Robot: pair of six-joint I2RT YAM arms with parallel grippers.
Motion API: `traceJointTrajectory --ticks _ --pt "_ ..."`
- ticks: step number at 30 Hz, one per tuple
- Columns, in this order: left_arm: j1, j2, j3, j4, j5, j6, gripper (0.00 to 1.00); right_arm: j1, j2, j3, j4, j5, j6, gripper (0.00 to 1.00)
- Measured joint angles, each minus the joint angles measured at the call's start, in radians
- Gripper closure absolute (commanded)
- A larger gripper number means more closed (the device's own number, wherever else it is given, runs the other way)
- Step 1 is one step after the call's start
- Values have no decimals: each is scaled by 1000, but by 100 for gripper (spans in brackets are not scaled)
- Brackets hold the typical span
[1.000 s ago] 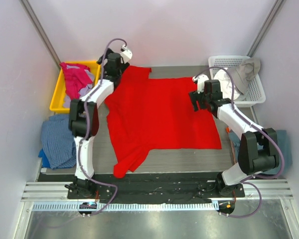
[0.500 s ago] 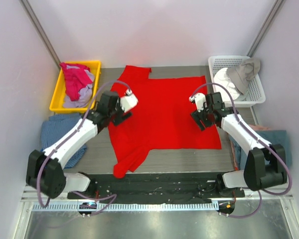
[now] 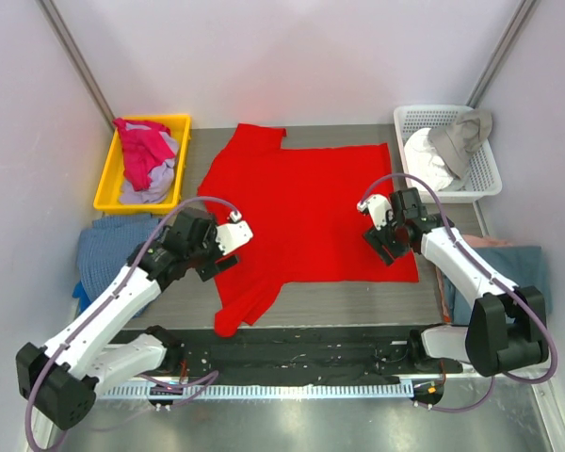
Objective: Fold and stack the t-shirts
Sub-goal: Grap the side of the flattened tshirt closest away from the robot with both arms
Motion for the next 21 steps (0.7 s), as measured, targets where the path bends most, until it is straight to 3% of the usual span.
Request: traceJointTrajectory --ticks 7,21 --pt "2 166 -115 190 -102 44 23 2 5 -1 6 -4 5 32" --pt "82 555 -63 562 -163 83 25 2 -64 -50 10 -3 5 32"
